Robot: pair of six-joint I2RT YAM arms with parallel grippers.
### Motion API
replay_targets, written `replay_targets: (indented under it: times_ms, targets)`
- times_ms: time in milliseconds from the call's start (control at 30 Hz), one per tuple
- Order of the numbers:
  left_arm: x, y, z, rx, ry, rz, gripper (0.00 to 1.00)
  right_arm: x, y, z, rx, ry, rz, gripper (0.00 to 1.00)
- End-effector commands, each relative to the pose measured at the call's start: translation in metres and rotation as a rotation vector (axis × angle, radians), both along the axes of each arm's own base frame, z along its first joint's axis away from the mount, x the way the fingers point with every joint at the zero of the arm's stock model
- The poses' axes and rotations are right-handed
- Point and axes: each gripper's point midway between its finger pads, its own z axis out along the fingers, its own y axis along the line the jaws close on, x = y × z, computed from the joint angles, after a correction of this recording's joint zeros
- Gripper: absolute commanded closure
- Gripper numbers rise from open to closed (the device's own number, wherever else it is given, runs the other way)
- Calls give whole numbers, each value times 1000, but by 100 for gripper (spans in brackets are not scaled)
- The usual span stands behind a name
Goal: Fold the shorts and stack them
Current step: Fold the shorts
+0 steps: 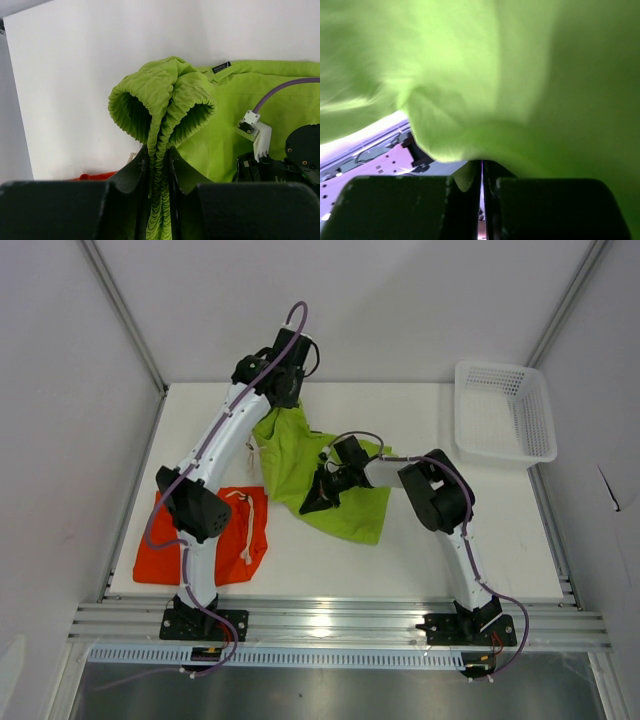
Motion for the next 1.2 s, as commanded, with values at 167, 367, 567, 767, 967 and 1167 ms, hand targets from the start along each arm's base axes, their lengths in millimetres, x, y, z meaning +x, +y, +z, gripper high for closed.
replay_targets:
  times_ms: [167, 367, 567, 767, 967, 1167]
  targets:
    - [0, 6, 48, -27, -115, -11, 100, -22, -25, -45, -248, 77, -39, 93]
    - [1, 6, 38, -13, -98, -12, 100, -12, -16, -28, -185, 49, -53, 87]
    - [2, 5, 36, -10, -99, -14, 100, 7, -13, 35, -84, -75, -72, 61]
    - [-1, 7, 36, -13, -92, -9, 100, 23, -44, 73, -63, -221, -111, 47]
    - [-2, 8, 35, -4, -88, -5, 100, 20, -77, 62, -107, -218, -140, 81]
    - [-8, 3, 32, 9, -72, -13, 100, 25, -107, 37, -226, -221, -183, 100]
